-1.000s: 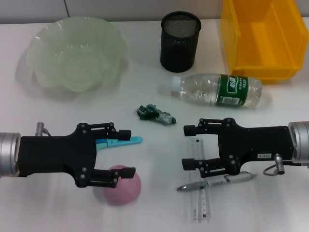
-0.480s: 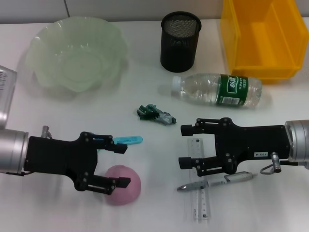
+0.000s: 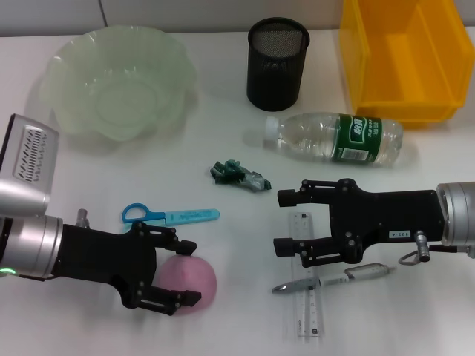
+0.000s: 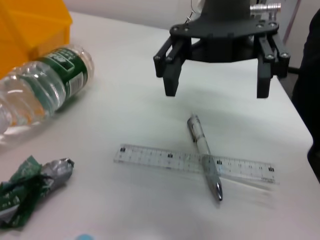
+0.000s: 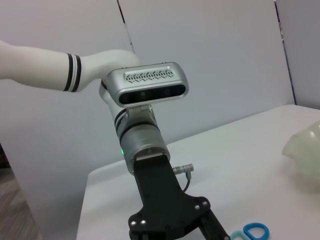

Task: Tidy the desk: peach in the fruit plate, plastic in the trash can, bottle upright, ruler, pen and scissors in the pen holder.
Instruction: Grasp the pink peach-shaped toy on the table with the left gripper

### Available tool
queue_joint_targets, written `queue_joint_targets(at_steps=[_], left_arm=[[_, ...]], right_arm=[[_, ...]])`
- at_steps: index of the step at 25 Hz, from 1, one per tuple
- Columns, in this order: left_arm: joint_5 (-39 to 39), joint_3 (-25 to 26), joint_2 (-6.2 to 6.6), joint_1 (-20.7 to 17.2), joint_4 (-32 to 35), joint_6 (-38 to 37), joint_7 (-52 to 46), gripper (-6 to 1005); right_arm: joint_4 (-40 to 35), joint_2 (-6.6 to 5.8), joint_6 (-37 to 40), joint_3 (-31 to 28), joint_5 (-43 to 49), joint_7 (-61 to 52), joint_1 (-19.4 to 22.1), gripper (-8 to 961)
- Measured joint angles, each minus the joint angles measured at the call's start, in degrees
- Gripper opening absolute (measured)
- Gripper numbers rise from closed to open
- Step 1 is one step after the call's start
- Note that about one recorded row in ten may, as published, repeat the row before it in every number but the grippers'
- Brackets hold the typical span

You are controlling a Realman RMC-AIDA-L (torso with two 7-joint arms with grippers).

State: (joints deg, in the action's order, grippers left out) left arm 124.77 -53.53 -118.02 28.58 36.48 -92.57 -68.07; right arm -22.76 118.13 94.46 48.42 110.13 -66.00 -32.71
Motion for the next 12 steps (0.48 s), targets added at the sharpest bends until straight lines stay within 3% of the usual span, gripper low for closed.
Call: queue_joint_targets(at_steps=[12], left_arm=[[0.3,0.0,-0.11,-0.3,0.0,1.7,0.6,778]], right_arm=[[0.0,-0.03,0.0,0.0,0.0,0.0,0.0,816]])
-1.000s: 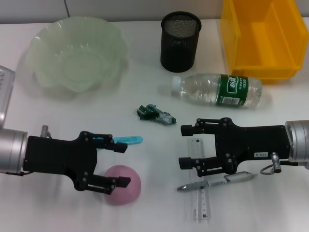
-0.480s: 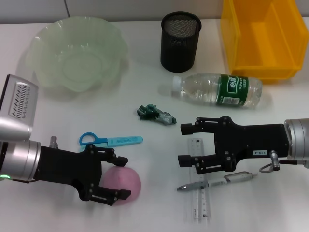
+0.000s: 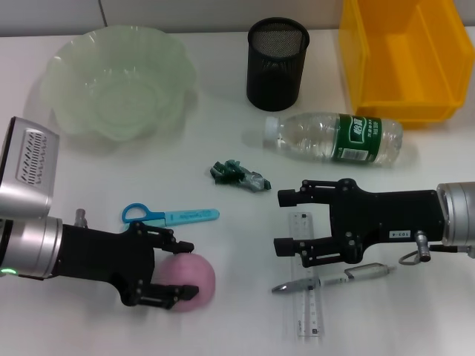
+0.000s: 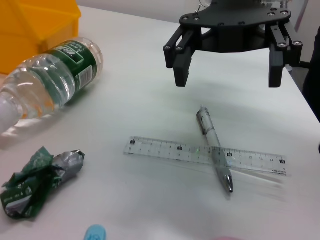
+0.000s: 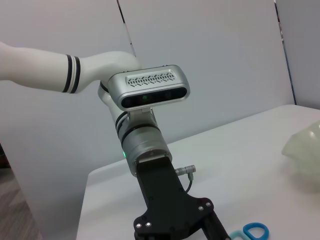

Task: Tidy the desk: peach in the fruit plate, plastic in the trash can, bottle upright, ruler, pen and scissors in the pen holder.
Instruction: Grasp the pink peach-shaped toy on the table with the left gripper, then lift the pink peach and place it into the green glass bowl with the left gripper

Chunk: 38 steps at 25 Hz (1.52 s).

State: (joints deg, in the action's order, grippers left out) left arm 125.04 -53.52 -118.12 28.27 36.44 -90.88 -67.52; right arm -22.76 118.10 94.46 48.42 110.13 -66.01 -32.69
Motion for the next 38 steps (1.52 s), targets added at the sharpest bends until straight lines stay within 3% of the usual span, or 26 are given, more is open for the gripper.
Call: queue_joint_targets(at_steps=[3,11,16,24,31,38], left_arm=[[0.0,0.0,0.00,0.2,0.0,0.0,0.0,778],[-0.3,0.4,0.00,0.1,0.1,-0.4,0.0,346],[-0.4,0.4,0.00,0.2,-0.1,-0.5,0.0,262],[-0.9,1.3,-0.08,0.1,0.1,-1.8,0.0,231],[-3.4,8.2,0.36,0.1,-0.3,-6.9,0.0,189],[-5.8,14.3,-0.03,-0.4,-1.2,-9.7,0.0,134]], right_arm=[[0.0,-0.08,0.0,0.0,0.0,0.0,0.0,816],[0.0,-0.33,0.0,0.0,0.0,0.0,0.1,817],[0.0,-0.33,0.0,0.0,0.2,0.0,0.1,817],[0.0,-0.33,0.0,0.0,0.5,0.1,0.0,817],[-0.1,-0.33,0.0,0.0,0.5,0.7,0.0,817],[-1.0,-0.36,0.4,0.0,0.5,0.7,0.0,817]])
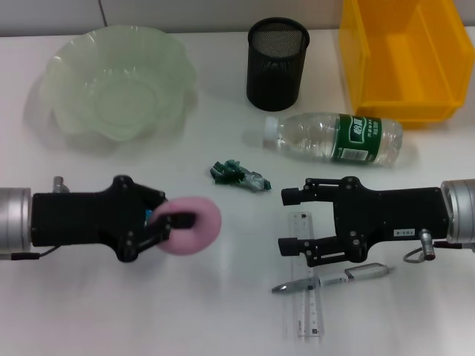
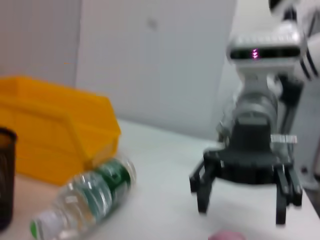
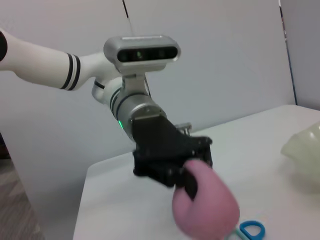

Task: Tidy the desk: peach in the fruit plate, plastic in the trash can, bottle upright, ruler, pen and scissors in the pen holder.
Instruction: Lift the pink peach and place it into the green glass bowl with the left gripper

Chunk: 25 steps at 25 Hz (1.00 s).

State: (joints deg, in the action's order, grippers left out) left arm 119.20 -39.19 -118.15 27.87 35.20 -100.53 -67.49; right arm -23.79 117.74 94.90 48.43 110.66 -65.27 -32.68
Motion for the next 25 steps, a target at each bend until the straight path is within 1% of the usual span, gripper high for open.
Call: queue_joint_targets(at_steps=[2,3,4,7,9,11,13,19,25], left_arm=[[-2.6,1.2,0.11,-0.5,-1.0,-0.8,0.0,105],[-5.8,2.4,0.38,-1.1,-2.9,-1.2,0.4,83],[-5.8,2.4,0.38,-1.1,-2.9,-1.2,0.4,77],[-9.4,3.0,0.54,-1.6,-5.8,-1.3,2.2,58],[-11.0,3.1,0.39,-1.9,-7.5,-1.2,4.0,46],[-11.5,3.1,0.07,-1.9,-9.0,-0.9,6.0,46],[-11.6,3.1,-0.13,-1.9,-11.9,-0.4,9.0,46],[-11.8,3.3,-0.15,-1.7,-12.9,0.0,9.5,47],[-12.3,4.7,-0.15,-2.4,-13.0,0.3,9.6,55]], right_arm=[[-0.4,-0.03,0.1,0.0,0.0,0.0,0.2,817],[-0.6,-0.04,0.2,-0.1,0.0,0.0,0.3,817],[-0.6,-0.04,0.2,-0.1,0.0,0.0,0.3,817],[-0.6,-0.05,0.3,-0.3,0.0,0.0,0.4,817],[-0.7,-0.06,0.3,-0.4,0.0,0.0,0.4,817],[-0.9,-0.06,0.3,-0.3,0.0,0.0,0.3,817],[-1.2,-0.05,0.3,-0.1,-0.1,0.4,0.3,817],[-1.2,0.13,0.3,0.0,-0.2,1.0,0.1,817],[-1.3,0.36,0.3,0.0,-0.3,1.8,0.0,817]])
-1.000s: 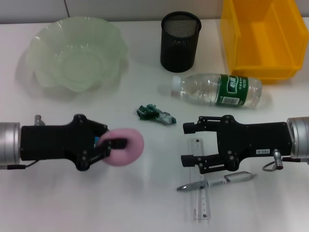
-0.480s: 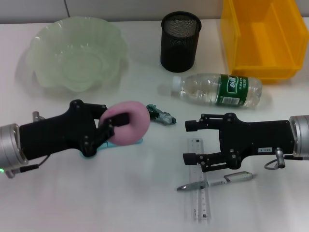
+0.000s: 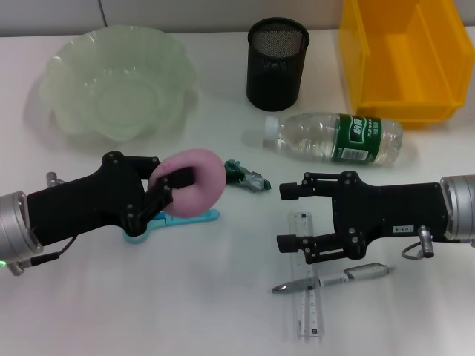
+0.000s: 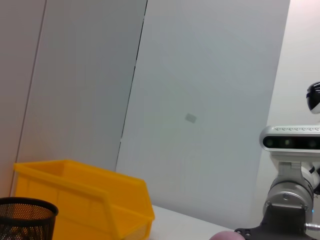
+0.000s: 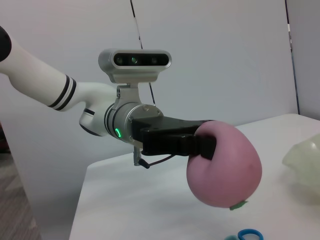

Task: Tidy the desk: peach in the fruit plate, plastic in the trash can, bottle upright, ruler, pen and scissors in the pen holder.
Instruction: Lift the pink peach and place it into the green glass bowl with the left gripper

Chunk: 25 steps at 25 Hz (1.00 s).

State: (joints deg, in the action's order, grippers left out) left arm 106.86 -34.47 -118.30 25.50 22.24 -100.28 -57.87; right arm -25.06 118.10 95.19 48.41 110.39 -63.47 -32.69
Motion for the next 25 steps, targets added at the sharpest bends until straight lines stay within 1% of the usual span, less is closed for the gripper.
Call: queue_joint_targets(at_steps=[8,18,25], left_arm=[[-0.3,0.7,-0.03,-0.7,-0.6,-0.2,0.0,68],[-0.3,1.2,-0.17,-0.2,-2.1,1.0,0.6,85],[-3.8,1.4,-0.21,0.2,-3.1,2.9,1.0,96]], right_arm=[[-0.1,0.11,-0.1,0.0,0.2,0.5,-0.2,817],[-0.1,0.11,-0.6,-0.4,0.3,0.5,0.2,817],[-0.1,0.11,-0.7,-0.5,0.2,0.5,0.3,816]])
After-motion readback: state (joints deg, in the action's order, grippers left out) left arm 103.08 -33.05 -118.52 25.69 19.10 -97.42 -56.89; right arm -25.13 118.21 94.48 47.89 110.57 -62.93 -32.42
